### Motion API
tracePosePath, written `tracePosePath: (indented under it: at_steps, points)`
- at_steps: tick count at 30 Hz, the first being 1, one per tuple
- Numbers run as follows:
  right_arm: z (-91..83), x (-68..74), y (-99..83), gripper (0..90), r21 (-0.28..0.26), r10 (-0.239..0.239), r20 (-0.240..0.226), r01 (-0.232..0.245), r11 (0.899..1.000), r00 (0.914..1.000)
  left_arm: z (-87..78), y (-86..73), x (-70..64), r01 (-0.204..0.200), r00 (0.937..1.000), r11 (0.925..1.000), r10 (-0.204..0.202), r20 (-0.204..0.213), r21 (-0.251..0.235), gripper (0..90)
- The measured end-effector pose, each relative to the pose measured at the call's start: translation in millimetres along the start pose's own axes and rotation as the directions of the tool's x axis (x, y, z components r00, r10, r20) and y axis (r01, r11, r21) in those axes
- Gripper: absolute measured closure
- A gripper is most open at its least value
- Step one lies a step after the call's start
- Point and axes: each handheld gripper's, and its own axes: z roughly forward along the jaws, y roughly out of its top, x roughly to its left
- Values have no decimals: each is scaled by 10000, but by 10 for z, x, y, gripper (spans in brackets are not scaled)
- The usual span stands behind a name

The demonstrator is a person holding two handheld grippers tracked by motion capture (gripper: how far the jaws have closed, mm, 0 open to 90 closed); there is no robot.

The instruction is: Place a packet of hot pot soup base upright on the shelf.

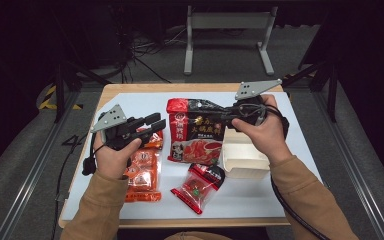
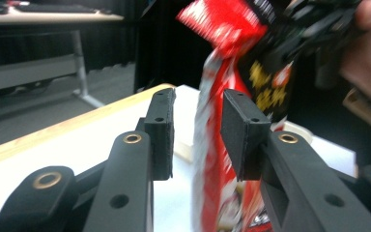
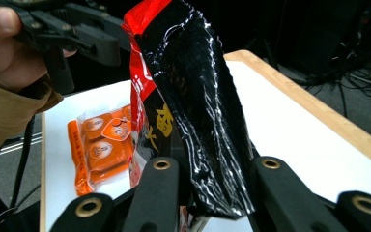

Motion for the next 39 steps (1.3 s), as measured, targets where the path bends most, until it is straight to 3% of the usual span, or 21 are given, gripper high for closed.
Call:
tracePosePath:
  at_steps: [6,9,12,25,33,37,39]
  points:
    - [-121,-78,74,787,69,2,309,-4,10000,9995,-12,-23,59,126,9997,9997,-121,-200,218,623]
    - [-196,-150,104,786,9,1,598,-1,10000,9982,-17,-50,100,53,9981,9995,-35,-616,306,598]
    - [-251,-208,118,784,-52,4,818,0,10000,9967,-33,-75,143,183,9974,9991,-155,-702,391,579]
    - [-455,-455,156,782,-167,-91,1734,122,9998,9848,-155,-121,241,296,9915,9983,-230,-1281,502,486]
    - [-539,-630,134,782,-263,-113,2180,174,9995,9759,-237,-165,316,583,9829,9966,-470,-1778,586,398]
    - [-561,-710,137,782,-189,-316,2533,376,9991,9669,-259,-196,374,805,9731,9948,-648,-2209,630,333]
    - [-569,-763,130,782,-212,-302,2619,370,9991,9646,-263,-208,394,919,9717,9936,-751,-2241,657,320]
